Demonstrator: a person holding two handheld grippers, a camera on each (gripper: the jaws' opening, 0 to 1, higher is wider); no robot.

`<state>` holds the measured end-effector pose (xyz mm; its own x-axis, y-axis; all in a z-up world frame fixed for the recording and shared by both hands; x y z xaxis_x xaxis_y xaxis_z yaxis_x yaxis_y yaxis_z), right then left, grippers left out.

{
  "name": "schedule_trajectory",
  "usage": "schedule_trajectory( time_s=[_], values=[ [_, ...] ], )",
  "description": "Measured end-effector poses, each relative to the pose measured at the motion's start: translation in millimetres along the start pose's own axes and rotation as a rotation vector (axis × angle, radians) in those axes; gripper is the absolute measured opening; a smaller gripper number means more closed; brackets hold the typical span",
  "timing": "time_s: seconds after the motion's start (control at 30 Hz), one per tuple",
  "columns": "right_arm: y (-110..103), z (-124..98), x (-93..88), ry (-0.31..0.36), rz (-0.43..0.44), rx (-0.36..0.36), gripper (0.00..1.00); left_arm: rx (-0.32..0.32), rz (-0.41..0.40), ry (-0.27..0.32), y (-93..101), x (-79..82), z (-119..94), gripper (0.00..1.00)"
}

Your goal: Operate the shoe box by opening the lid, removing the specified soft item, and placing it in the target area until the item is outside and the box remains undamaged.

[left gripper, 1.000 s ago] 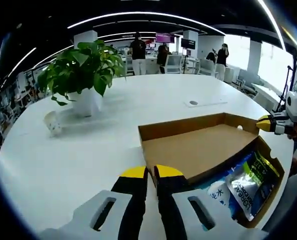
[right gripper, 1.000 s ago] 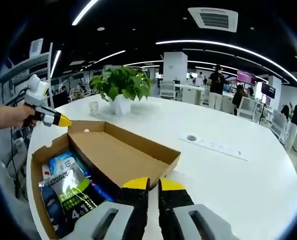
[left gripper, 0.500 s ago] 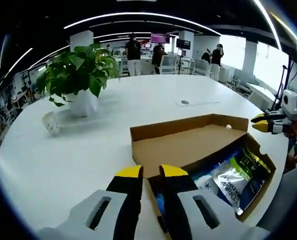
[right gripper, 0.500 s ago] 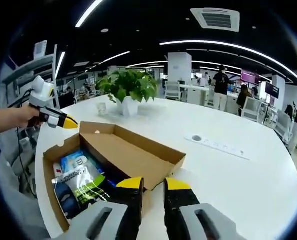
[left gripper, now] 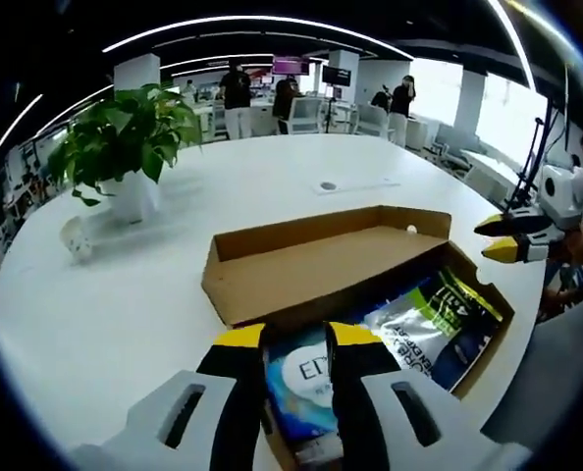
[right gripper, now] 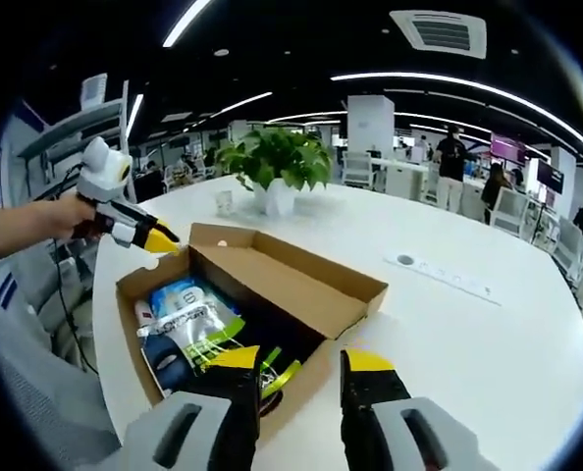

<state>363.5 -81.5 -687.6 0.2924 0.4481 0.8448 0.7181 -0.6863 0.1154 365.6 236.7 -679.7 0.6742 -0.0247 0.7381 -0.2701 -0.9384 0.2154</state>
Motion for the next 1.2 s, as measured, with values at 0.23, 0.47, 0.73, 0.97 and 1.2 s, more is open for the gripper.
schedule_trajectory(
  time_s=[0.23, 0.47, 0.73, 0.97, 1.2],
  values=[
    [-9.7, -10.6, -4.9, 0.0, 0.007, 0.026, 0.35, -0.066, -0.016, -0.06, 11.4, -13.4, 2.8, 0.28],
    [-19.8, -16.6, -8.7, 0.0, -0.008, 0.05, 0.41, -0.113, -0.033, -0.106, 21.1, -25.3, 8.3, 0.32],
    [-26.6, -24.8, -9.9, 0.012, -0.013, 0.068, 0.47, -0.172, -0.053, -0.145, 31.7, -34.3, 12.7, 0.36],
    [-32.8, -33.6, -14.6, 0.019, -0.018, 0.068, 0.5, -0.229, -0.087, -0.181, 39.4, -42.2, 20.2, 0.41],
    [-37.2, -39.5, -17.4, 0.031, -0.009, 0.06, 0.52, -0.292, -0.13, -0.223, 45.3, -48.0, 26.3, 0.43]
  ],
)
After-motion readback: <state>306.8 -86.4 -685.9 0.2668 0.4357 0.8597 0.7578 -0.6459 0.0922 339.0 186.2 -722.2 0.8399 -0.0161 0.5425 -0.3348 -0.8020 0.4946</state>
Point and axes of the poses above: the point that each gripper's makers call its tool centre point, and the gripper's own axes: z roughly forward along the fingers, y roughly to its right, x roughly out of its top, the point moved 9 cm from there along -z, roughly backward along the fingers, and after that the axes turned 10 degrees about -z, right-handed, at the moved point
